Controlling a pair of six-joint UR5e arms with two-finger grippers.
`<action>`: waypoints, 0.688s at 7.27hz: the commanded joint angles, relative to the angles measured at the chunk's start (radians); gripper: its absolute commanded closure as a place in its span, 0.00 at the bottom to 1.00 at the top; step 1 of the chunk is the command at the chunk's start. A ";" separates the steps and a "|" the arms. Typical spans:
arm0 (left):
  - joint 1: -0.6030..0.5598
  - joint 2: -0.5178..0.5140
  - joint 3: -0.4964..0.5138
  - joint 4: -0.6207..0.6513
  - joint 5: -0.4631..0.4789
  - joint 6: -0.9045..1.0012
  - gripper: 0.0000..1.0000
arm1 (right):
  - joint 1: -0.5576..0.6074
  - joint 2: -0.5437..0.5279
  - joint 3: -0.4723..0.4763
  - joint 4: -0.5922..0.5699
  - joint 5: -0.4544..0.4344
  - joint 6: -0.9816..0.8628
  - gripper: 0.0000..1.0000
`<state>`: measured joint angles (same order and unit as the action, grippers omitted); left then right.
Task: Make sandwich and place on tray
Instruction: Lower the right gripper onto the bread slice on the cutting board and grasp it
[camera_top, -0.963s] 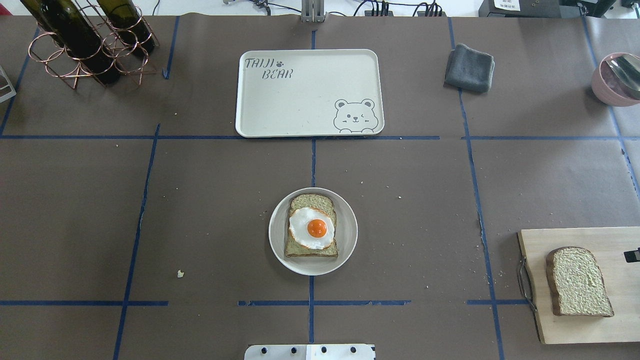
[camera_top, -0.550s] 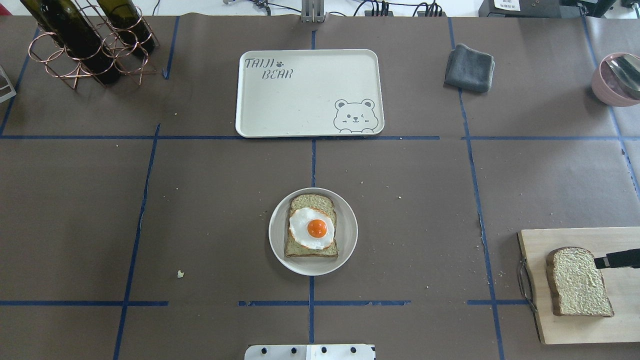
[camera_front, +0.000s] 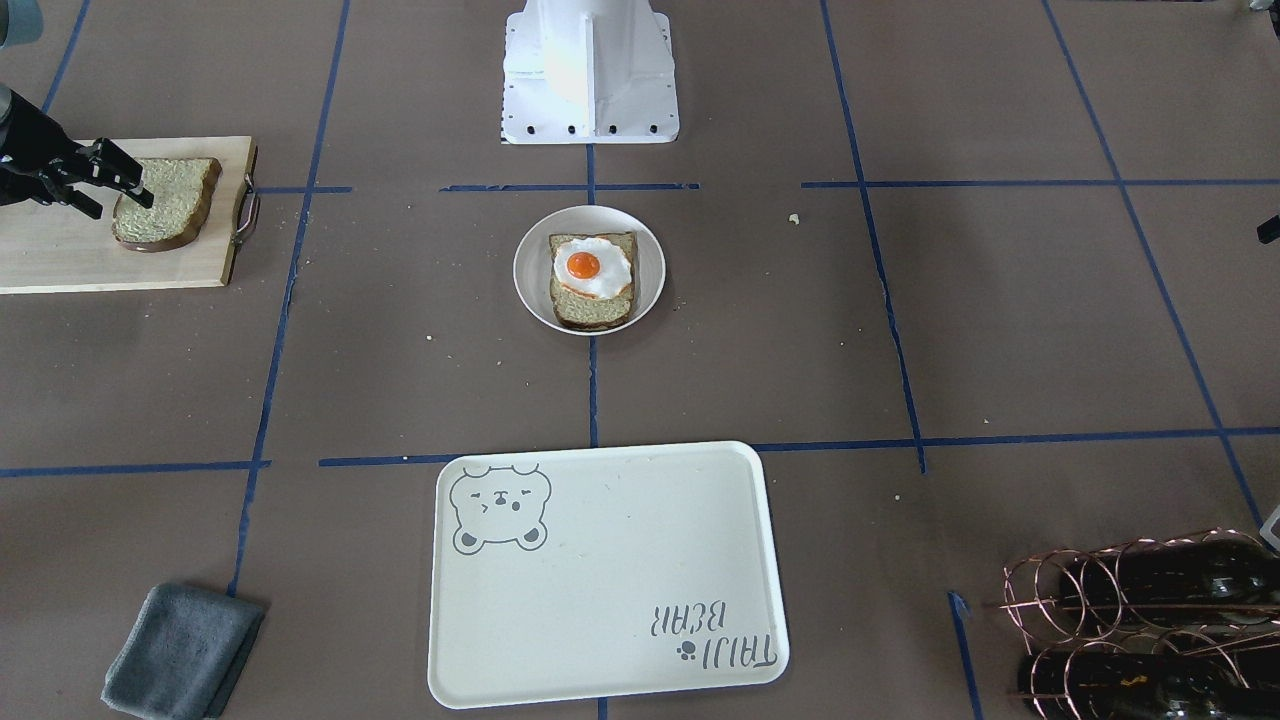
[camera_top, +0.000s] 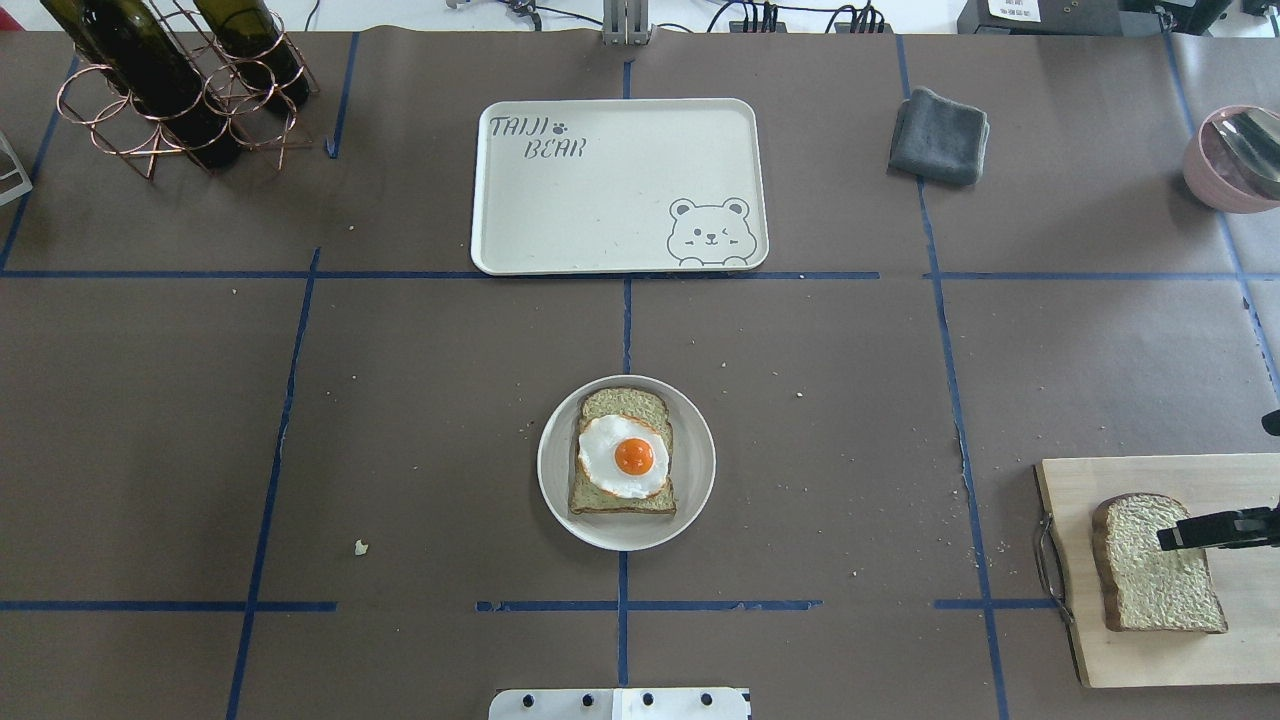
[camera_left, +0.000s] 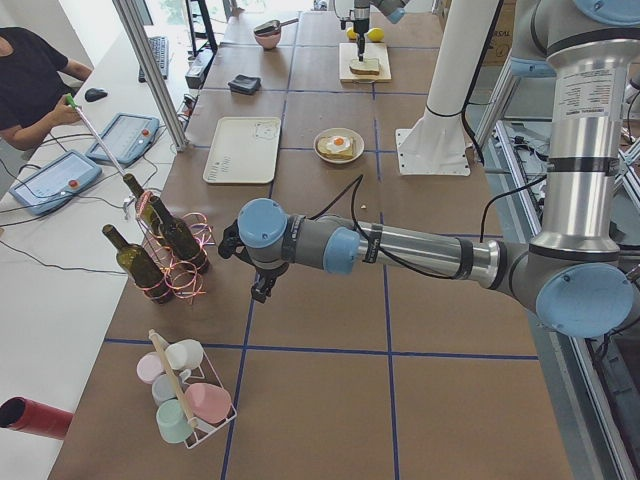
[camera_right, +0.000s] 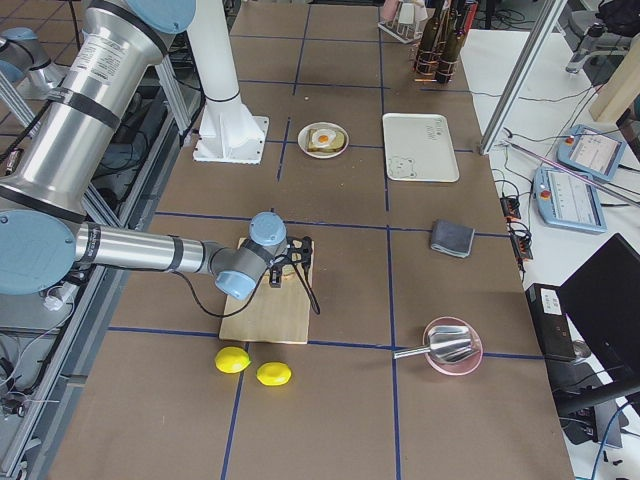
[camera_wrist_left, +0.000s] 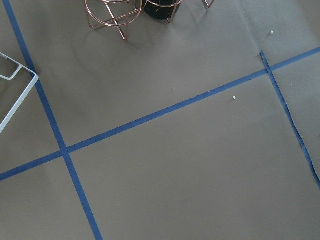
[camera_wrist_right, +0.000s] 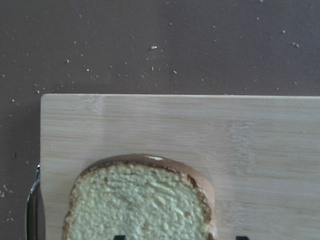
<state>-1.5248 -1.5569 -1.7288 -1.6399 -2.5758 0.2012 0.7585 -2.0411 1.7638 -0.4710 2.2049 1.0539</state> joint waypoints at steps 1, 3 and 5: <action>0.000 0.005 0.000 0.000 -0.001 0.001 0.00 | -0.005 -0.002 -0.004 0.000 -0.002 0.005 0.26; 0.000 0.005 0.000 0.000 -0.001 0.001 0.00 | -0.005 -0.008 -0.007 0.000 -0.002 0.005 0.42; 0.000 0.005 -0.003 0.000 -0.001 0.000 0.00 | -0.005 -0.010 -0.007 0.000 -0.002 0.005 0.53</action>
<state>-1.5248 -1.5522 -1.7298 -1.6398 -2.5771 0.2022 0.7533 -2.0499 1.7566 -0.4709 2.2028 1.0584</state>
